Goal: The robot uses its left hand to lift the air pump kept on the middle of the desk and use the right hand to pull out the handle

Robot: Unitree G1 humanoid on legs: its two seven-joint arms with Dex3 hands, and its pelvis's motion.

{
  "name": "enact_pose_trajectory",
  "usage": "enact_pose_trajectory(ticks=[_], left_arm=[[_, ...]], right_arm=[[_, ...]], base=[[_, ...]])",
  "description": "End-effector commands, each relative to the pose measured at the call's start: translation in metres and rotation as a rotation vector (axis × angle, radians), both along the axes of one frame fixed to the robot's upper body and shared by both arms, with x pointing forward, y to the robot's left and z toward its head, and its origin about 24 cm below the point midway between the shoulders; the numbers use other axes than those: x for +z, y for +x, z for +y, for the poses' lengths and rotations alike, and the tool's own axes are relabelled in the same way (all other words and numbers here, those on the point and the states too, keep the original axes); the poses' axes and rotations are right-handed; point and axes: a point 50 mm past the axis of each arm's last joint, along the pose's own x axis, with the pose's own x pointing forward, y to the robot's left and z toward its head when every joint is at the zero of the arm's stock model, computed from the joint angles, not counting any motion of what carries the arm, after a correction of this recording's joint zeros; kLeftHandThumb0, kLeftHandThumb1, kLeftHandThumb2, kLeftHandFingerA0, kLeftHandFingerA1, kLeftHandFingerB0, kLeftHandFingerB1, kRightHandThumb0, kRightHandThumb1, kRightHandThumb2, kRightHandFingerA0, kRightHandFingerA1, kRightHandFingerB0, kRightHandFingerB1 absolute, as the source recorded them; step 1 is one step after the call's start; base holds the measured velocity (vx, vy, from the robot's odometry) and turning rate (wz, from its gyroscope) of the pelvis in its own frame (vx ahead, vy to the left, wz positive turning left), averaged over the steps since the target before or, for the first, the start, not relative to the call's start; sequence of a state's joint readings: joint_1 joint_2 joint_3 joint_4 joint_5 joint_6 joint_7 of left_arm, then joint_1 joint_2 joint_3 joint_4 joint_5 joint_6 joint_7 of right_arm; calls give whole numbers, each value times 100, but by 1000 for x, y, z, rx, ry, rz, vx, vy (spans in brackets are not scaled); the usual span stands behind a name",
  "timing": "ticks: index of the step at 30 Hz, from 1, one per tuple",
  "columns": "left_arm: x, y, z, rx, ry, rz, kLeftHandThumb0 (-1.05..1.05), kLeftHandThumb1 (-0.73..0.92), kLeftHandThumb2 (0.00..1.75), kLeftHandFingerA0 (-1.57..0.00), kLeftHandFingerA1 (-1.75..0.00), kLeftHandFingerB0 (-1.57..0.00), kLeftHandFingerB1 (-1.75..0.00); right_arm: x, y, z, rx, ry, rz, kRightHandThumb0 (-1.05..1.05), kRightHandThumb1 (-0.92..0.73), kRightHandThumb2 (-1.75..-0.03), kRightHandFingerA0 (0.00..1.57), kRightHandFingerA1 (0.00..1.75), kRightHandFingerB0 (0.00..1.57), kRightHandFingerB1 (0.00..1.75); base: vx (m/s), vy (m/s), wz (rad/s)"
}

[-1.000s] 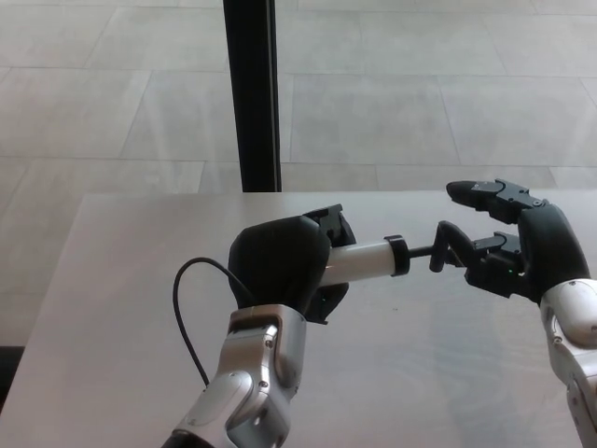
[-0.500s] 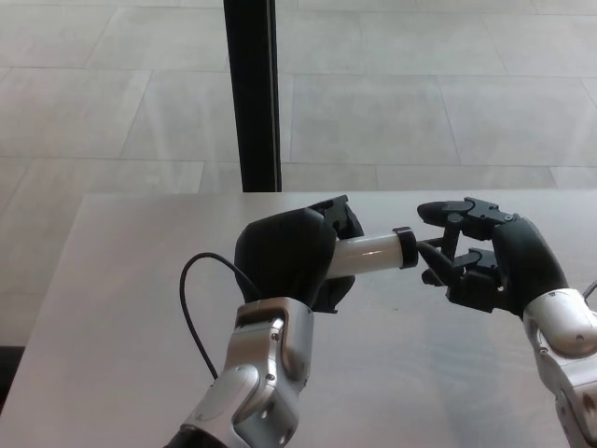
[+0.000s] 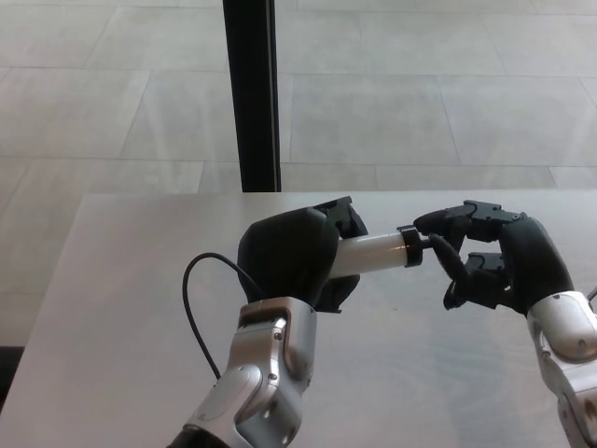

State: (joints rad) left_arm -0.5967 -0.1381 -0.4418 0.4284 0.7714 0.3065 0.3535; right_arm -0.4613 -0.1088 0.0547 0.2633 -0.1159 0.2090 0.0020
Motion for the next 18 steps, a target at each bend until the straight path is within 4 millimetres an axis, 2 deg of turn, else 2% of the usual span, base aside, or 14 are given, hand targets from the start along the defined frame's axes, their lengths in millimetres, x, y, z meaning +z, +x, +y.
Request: enact_pose_trajectory(ticks=[1,2,3,5,6,7,10,13,14,15,17,18], left_arm=[[0,0,3,24,5,-27,-11,51,91,-96,-171,-77,-66],[0,0,3,21,2,-29,-5,48,97,-97,-172,-80,-73],[-1,-1,3,14,-7,-28,-16,48,106,-124,-138,-81,-86],[-1,-1,3,15,-9,-26,-14,48,102,-123,-135,-78,-82],[-1,-1,3,15,-18,-27,-16,49,107,-122,-134,-77,-80],[-1,-1,3,12,-15,-31,-17,49,106,-120,-133,-80,-86],[0,-2,2,2,-21,-31,-16,49,105,-121,-134,-84,-95],[-2,-2,2,3,-34,-30,-15,50,109,-121,-134,-85,-94],[-2,-2,2,9,-27,-33,-11,55,106,-98,-168,-80,-82],[-1,-1,2,7,-31,-32,-11,55,99,-96,-169,-83,-92],[-1,-1,2,5,-37,-29,-11,55,99,-96,-169,-83,-92],[-1,-1,3,5,-40,-27,-12,55,100,-94,-169,-79,-85]], right_arm=[[7,2,-3,-52,-6,-104,-12,-62,-99,100,151,91,109],[7,2,-3,-62,-15,-112,-13,-63,-98,99,146,90,109],[7,3,-4,-71,-33,-119,-12,-60,-100,98,143,91,111],[7,3,-4,-72,-37,-123,-11,-59,-104,96,144,91,113],[6,3,-3,-73,-41,-124,-11,-59,-104,96,147,90,116],[6,3,-3,-72,-41,-125,-11,-58,-106,97,146,91,117],[3,2,-3,-83,-27,-112,-17,-56,-106,98,148,92,120],[1,1,-2,-90,-13,-113,-17,-57,-104,97,156,90,127],[1,1,-3,-91,-22,-117,-16,-58,-105,91,162,82,136],[0,0,-3,-91,-35,-120,-18,-60,-102,89,167,77,146],[0,0,-4,-91,-52,-122,-18,-60,-102,89,167,77,146],[-1,0,-4,-94,-47,-117,-17,-60,-105,88,168,77,148]], base=[[0,0,0],[0,0,0],[0,0,0],[0,0,0],[0,0,0],[0,0,0],[0,0,0],[0,0,0],[0,0,0],[0,0,0],[0,0,0],[0,0,0]])
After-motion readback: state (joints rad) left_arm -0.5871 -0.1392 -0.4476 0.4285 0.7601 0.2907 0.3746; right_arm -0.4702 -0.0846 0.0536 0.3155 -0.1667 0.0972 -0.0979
